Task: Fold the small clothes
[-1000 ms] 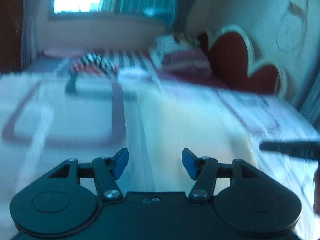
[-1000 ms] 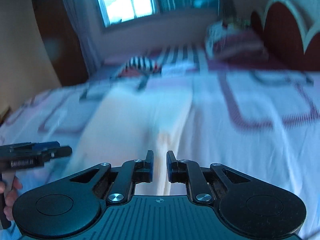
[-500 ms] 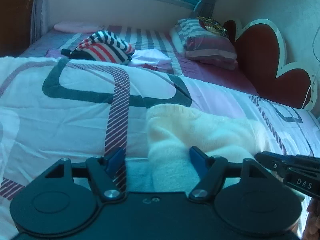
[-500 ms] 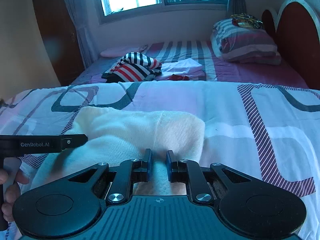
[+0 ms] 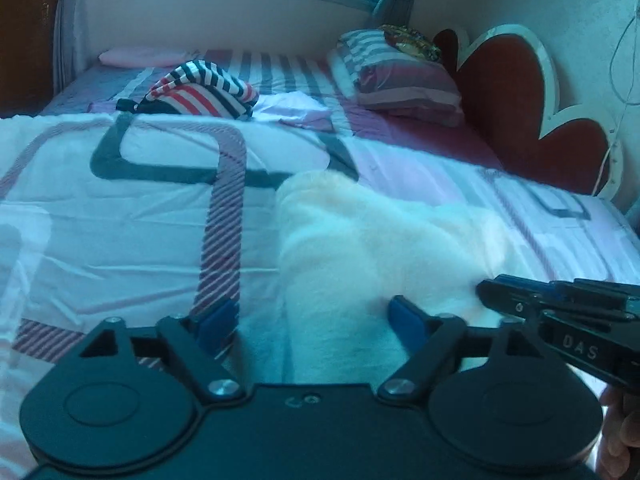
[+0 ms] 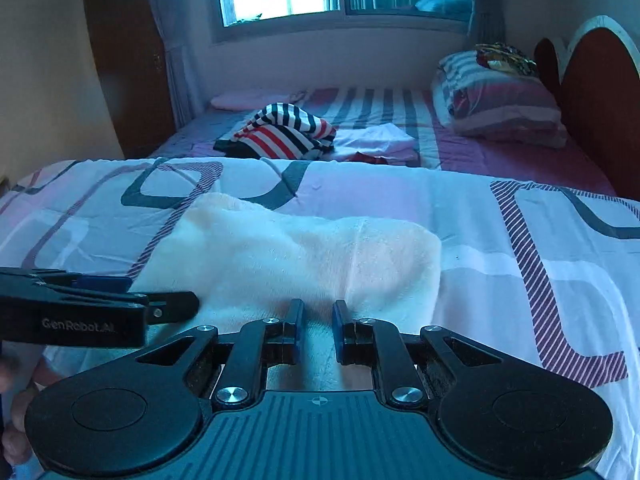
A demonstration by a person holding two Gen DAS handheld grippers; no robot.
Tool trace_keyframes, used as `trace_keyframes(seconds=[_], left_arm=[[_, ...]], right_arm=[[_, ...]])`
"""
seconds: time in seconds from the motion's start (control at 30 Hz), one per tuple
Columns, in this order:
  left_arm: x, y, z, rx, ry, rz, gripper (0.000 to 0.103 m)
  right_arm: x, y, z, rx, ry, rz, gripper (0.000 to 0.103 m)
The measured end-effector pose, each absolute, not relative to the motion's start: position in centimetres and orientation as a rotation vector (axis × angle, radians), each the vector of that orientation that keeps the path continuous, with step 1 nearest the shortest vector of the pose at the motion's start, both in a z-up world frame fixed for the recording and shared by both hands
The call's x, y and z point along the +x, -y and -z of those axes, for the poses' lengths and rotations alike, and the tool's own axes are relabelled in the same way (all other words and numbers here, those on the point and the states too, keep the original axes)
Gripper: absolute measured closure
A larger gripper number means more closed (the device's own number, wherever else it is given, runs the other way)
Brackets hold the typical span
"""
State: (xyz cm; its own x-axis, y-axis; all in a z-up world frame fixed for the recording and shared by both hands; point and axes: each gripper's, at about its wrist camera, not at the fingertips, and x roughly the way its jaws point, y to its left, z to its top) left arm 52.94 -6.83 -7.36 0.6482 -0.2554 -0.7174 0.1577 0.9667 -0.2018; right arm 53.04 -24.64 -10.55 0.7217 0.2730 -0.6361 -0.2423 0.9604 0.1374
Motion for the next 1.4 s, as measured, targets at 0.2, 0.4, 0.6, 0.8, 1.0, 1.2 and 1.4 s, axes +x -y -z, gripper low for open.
trace_keyframes(seconds=[0.2, 0.4, 0.6, 0.8, 1.0, 1.2, 1.4], left_arm=[[49.7, 6.3, 8.2, -0.082, -0.841, 0.257, 0.019], [50.1, 6.0, 8.4, -0.113, -0.871, 0.229, 0.009], [48.2, 5.8, 7.3, -0.065, -0.864, 0.229, 0.015], [46.5, 4.4, 7.8, -0.116, -0.877, 0.257, 0.015], [47.1, 1.8, 9.1, -0.354, -0.909, 0.346, 0.018], [49.6, 1.2, 9.8, -0.495, -0.937, 0.396, 0.029], [51.8, 0.8, 11.2, -0.657, -0.955, 0.437, 0.029]], right_arm=[[49.2, 25.5, 9.0, 0.051, -0.68, -0.316, 0.09], [49.8, 24.1, 10.6, -0.001, -0.733, -0.283, 0.09], [47.4, 25.6, 8.6, 0.04, -0.694, -0.261, 0.042], [45.2, 30.3, 8.1, 0.245, -0.694, -0.26, 0.042], [46.6, 37.4, 11.2, 0.755, -0.75, -0.315, 0.042], [48.5, 38.2, 13.7, 0.843, -0.823, -0.385, 0.042], [50.3, 37.6, 14.5, 0.889, -0.832, -0.455, 0.042]])
